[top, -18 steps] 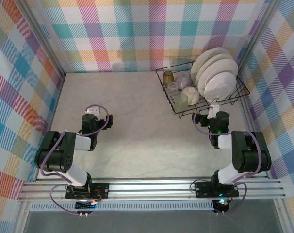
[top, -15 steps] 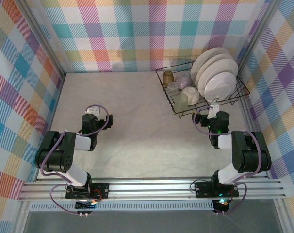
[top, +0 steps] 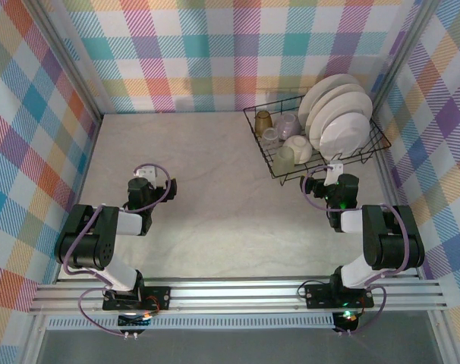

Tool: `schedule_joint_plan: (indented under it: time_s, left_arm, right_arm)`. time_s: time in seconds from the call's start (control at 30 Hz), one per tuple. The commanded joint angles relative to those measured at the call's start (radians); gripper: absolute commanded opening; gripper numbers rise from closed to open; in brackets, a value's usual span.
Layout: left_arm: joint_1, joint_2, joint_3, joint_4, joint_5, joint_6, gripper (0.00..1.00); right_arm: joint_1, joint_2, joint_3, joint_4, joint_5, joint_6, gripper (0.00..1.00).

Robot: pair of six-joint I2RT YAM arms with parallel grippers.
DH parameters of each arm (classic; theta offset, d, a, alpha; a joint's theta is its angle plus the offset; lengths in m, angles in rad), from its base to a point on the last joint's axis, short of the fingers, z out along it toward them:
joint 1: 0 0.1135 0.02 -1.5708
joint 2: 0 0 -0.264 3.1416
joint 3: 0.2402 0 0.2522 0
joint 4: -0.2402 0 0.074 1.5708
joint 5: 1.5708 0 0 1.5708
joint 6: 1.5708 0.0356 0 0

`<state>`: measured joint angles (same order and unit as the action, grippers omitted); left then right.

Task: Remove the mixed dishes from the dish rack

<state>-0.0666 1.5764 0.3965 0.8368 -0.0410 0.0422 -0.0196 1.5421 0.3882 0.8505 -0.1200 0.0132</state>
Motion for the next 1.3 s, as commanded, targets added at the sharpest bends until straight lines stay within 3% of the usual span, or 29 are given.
schedule_joint_plan:
  time_s: [0.0,0.23,0.4,0.6,0.67,0.73,0.87,1.0,1.1,1.17,1.27]
  left_arm:
    - [0.011,0.004,0.019,0.015,0.024,0.007,1.00]
    - [0.012,0.003,0.019,0.016,0.019,0.004,1.00]
    - [0.015,0.000,-0.014,0.073,-0.107,-0.054,1.00]
    - [0.020,-0.020,-0.018,0.071,-0.088,-0.050,1.00]
    - [0.018,-0.090,-0.012,-0.001,-0.098,-0.049,1.00]
    - [0.019,-0.167,-0.012,-0.062,-0.140,-0.062,1.00]
    - [0.017,-0.329,0.038,-0.248,-0.235,-0.106,1.00]
    - [0.016,-0.459,0.135,-0.484,-0.284,-0.166,1.00]
    - [0.015,-0.555,0.188,-0.648,-0.320,-0.316,1.00]
    - [0.014,-0.597,0.240,-0.764,-0.311,-0.396,1.00]
    - [0.014,-0.605,0.366,-0.987,-0.256,-0.458,1.00]
  right_arm:
    - [0.005,0.000,0.017,0.004,0.000,-0.013,0.99]
    - [0.004,0.000,0.017,0.004,0.001,-0.012,0.99]
    - [0.004,0.001,0.017,0.005,0.000,-0.010,0.99]
    - [0.004,0.001,0.018,0.004,0.053,0.010,0.99]
    - [0.004,-0.003,0.010,0.019,0.059,0.013,0.99]
    - [-0.001,-0.056,-0.005,-0.005,0.150,0.058,0.99]
    - [-0.001,-0.232,0.036,-0.209,0.171,0.062,0.99]
    - [-0.001,-0.390,0.093,-0.425,0.357,0.288,0.99]
    - [-0.003,-0.458,0.169,-0.608,0.448,0.434,0.99]
    - [-0.005,-0.492,0.218,-0.789,0.547,0.638,0.99]
    - [-0.032,-0.550,0.254,-0.898,0.512,0.744,0.99]
